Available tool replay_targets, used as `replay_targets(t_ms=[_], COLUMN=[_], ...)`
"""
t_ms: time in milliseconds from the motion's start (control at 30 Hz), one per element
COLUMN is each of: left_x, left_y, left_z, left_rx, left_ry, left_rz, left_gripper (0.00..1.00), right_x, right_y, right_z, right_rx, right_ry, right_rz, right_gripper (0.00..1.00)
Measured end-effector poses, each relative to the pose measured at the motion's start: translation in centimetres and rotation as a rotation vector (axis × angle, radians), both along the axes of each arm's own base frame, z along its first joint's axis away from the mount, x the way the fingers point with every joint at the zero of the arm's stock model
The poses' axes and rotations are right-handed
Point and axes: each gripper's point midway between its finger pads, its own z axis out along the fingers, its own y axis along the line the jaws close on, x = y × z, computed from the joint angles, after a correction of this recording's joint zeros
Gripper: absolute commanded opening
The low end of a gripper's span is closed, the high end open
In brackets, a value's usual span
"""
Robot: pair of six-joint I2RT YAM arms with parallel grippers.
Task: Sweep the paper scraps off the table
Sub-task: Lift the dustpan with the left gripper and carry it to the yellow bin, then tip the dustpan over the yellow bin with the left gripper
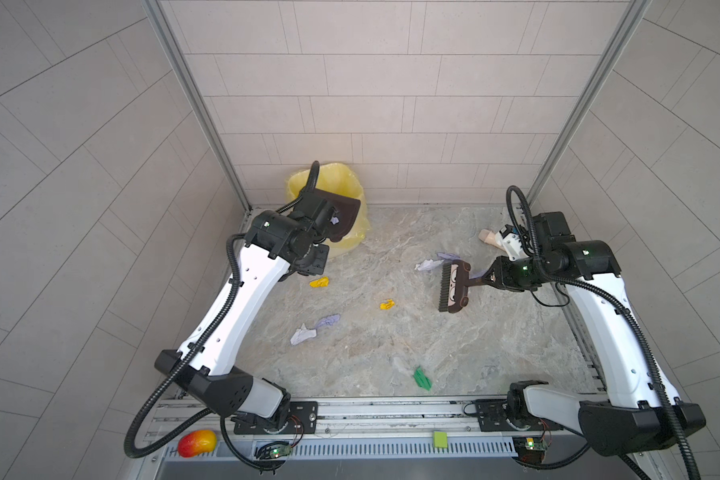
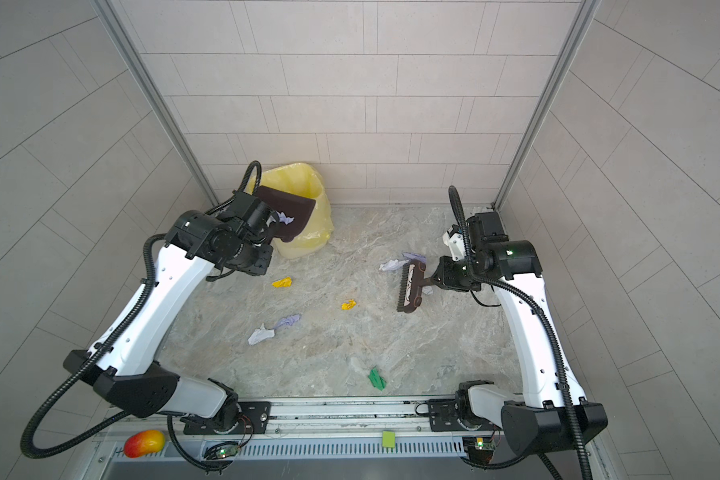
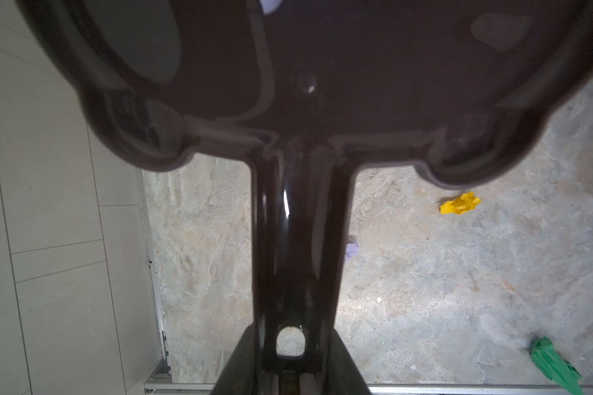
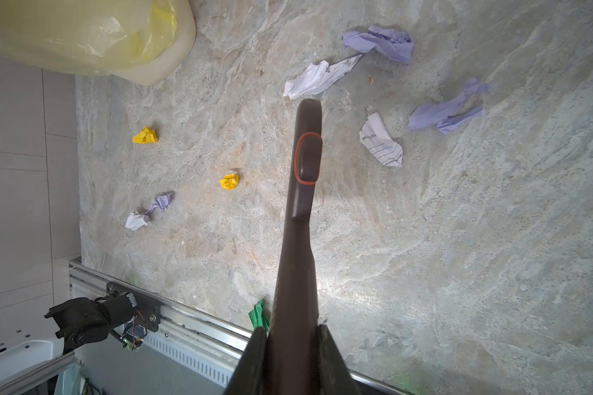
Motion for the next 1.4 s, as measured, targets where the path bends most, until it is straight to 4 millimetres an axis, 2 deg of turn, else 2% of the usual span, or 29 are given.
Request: replay_targets(t_ms=[267,533,700,1000,1133,1400], left_x=[1.6,4.1,6.5,10.0,11.0,12.5], left_y=[4.2,7.1,7.9,9.7,10.2,9.9], left_z=[0.6,0.8,0.9,-0.8,-0.1,1.3], left_rx=[-0.014,-0.003,0.052,0.258,0.382,0.646], left_ry=[-0.018,-0.021,-0.014,0.064,0.057,0.048], left_rz=[0.143,0.225,0.214,0.161,0.130,0.044], left_gripper=[0.00,0.00,0.00,0.00,0.00,0.00], right_x=[0.0,-0.3,-0.6,-1.0,-0.9,-0.8], right_y=[0.3,0.6,0.8,1.4,1.6,2.0], right_z=[0.1,-0.3,-1.0,-1.4,-1.7,-1.5], right_rx=[0.015,0.031,0.031,0.029,0.028,0.027], right_ry=[0.003,0.022,0.044,0.072,0.091,0.104], right_rz=[-0.001,0.004,0.013,0.035,0.044,0.057], right_gripper=[0.00,0.00,0.00,0.00,0.00,0.00])
